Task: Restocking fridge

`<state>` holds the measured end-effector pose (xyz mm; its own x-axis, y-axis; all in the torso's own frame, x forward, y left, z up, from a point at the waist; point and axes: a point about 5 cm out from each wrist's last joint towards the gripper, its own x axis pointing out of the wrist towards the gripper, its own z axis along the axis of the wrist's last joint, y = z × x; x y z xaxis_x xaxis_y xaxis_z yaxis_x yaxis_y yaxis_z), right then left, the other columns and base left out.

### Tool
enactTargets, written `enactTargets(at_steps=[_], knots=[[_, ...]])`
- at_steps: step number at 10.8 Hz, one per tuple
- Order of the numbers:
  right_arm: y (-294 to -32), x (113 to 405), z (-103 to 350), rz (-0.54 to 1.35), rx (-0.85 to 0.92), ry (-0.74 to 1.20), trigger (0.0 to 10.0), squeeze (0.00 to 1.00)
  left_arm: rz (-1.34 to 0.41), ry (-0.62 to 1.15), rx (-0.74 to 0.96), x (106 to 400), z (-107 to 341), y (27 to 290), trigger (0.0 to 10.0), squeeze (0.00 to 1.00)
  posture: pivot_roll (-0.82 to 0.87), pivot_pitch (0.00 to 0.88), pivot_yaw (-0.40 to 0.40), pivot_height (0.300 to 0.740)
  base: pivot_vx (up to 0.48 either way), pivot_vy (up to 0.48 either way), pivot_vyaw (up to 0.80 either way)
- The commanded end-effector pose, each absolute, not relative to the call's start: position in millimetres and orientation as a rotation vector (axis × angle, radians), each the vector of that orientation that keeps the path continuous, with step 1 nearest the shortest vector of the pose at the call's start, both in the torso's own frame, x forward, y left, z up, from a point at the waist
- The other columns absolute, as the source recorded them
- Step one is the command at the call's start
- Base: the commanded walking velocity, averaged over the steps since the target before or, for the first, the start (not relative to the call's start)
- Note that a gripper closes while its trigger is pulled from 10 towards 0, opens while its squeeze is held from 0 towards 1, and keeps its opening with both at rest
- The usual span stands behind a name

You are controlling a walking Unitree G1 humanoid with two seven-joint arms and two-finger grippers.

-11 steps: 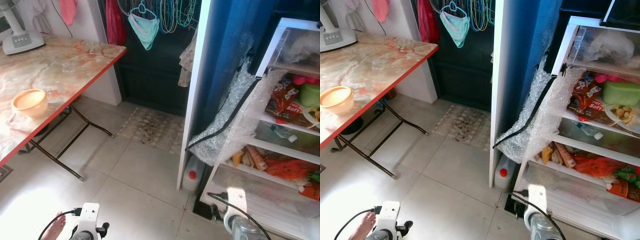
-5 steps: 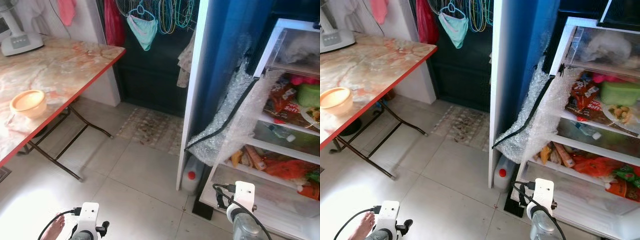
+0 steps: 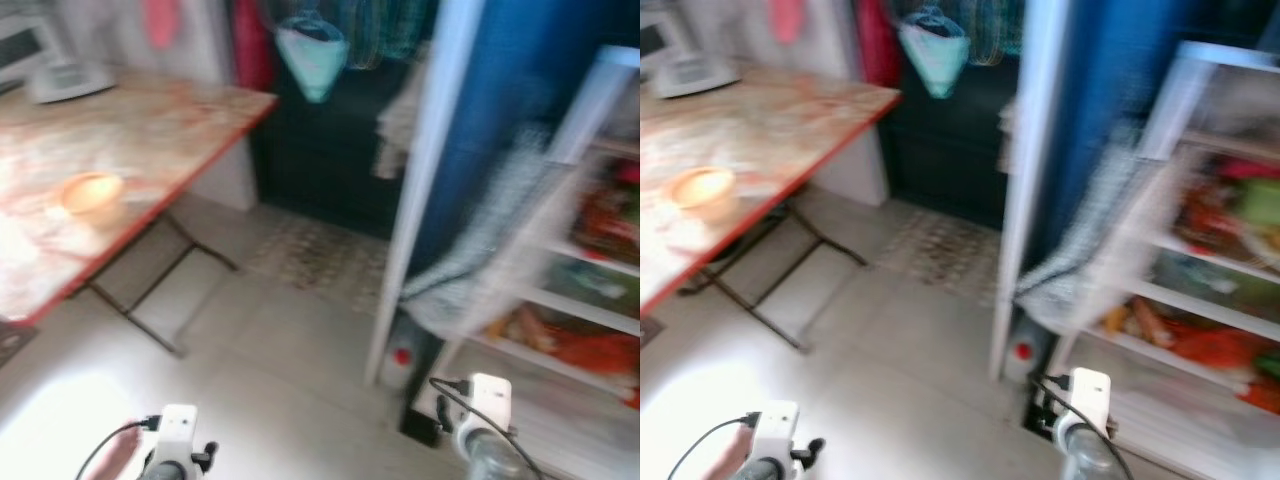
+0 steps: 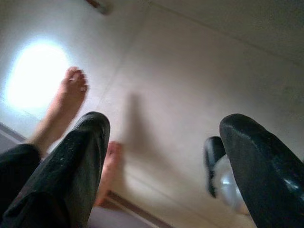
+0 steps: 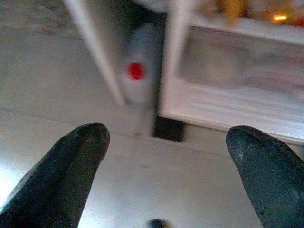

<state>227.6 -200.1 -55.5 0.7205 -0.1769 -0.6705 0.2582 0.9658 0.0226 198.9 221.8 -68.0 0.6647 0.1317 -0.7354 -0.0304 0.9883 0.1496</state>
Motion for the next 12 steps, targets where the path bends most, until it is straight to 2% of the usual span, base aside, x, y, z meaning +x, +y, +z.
enactTargets(at_steps=[1,3,11,12], knots=[[-204.7,221.7,-58.8,-0.260,0.126,0.753,10.0,0.00,0.081,0.853,0.134,196.6,-70.0,219.7,10.0,0.00,0.07,0.000,0.068,0.740,0.000,0.352,0.00],[-205.1,222.0,-58.9,-0.275,0.148,0.760,10.0,0.00,0.077,0.849,0.130,198.1,-69.5,217.8,10.0,0.00,0.07,0.000,0.070,0.740,0.000,0.349,-0.24],[-203.2,221.1,-61.2,-0.245,0.146,0.815,10.0,0.00,0.094,0.857,0.120,197.7,-69.7,219.7,10.0,0.00,0.08,0.020,0.075,0.740,0.000,0.000,-0.77],[-202.4,220.7,-61.6,-0.241,0.146,0.818,10.0,0.00,0.094,0.859,0.112,197.4,-69.9,219.7,10.0,0.00,0.08,0.018,0.076,0.740,0.000,0.311,-0.76]])
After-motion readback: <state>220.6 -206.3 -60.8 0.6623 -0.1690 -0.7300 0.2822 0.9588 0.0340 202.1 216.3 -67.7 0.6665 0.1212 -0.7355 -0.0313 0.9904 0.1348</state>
